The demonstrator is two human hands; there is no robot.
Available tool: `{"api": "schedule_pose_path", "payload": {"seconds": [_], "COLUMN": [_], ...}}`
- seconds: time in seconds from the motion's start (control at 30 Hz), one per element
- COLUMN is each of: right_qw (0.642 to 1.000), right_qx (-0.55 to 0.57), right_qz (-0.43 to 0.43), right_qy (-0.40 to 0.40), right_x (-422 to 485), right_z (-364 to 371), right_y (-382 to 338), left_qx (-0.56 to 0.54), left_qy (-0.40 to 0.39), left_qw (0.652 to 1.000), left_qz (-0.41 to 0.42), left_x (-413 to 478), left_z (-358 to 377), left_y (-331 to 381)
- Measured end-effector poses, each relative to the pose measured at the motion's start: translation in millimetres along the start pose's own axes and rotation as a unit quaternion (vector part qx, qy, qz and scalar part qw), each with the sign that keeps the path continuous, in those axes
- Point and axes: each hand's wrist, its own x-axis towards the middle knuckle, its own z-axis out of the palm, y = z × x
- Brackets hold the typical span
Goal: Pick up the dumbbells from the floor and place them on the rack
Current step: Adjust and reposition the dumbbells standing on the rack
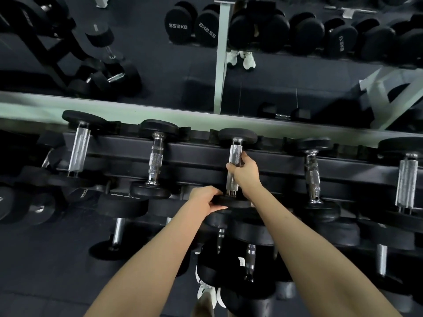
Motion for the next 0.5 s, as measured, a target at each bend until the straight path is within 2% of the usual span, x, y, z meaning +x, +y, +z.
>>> {"api": "schedule_pose_path", "payload": {"seconds": [0.13,0.23,0.27,0.3,0.33,0.37,0.4,0.43,0.5], "right_qw": [0.998,0.99,0.987,0.983,0.976,0.966,0.955,0.946,0.948], "right_qx": [-0.064,-0.137,-0.142,-0.14,-0.141,-0.145,-0.15,-0.153,-0.155], "right_qz": [-0.009,-0.019,-0.027,-0.04,-0.055,-0.065,-0.065,-0.056,-0.013], "right_qy": [-0.009,0.039,0.071,0.11,0.156,0.205,0.25,0.279,0.278], "right_x": [-12,-32,-42,-53,-64,-73,-78,-79,-70], "right_z": [-8,-30,-43,-58,-74,-93,-113,-132,-166], "right_y": [-6,-3,0,4,10,15,22,28,40], "left_qx": [0.047,0.127,0.189,0.277,0.357,0.395,0.4,0.391,0.403], "left_qy": [-0.03,-0.028,0.009,0.062,0.128,0.177,0.193,0.18,0.094], "left_qw": [0.998,0.991,0.979,0.949,0.902,0.858,0.831,0.819,0.823], "left_qz": [0.004,0.032,0.079,0.138,0.206,0.276,0.336,0.379,0.389], "left_x": [-7,-11,-8,-8,-10,-17,-27,-34,-45], "left_z": [-4,-5,-5,-5,-5,-1,5,14,46], "left_y": [1,4,4,4,3,1,-3,-8,-25]}}
